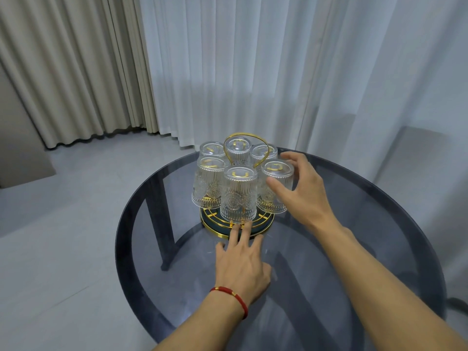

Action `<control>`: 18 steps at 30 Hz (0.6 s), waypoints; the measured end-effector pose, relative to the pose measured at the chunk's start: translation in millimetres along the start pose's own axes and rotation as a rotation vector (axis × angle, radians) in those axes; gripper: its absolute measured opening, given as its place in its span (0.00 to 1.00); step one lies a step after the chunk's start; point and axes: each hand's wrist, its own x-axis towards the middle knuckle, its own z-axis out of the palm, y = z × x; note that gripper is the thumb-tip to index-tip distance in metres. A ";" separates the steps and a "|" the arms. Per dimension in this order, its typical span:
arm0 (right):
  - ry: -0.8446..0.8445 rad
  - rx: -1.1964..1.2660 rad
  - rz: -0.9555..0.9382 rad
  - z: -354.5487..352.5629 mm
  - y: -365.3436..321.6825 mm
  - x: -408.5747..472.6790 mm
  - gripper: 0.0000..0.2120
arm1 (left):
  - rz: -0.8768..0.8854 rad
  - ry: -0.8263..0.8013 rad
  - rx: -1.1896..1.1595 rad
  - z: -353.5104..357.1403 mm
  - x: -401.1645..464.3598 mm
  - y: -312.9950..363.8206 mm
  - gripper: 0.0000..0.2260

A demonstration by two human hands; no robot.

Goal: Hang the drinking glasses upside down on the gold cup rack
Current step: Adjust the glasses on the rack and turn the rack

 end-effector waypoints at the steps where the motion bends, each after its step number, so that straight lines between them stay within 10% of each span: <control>1: 0.008 0.010 0.015 -2.2 1.2 0.2 0.27 | -0.001 -0.003 -0.001 -0.1 0.3 0.0 0.26; 18: -0.112 -0.284 -0.317 -10.9 8.0 -1.8 0.21 | -0.001 -0.009 0.020 0.7 1.7 -1.4 0.24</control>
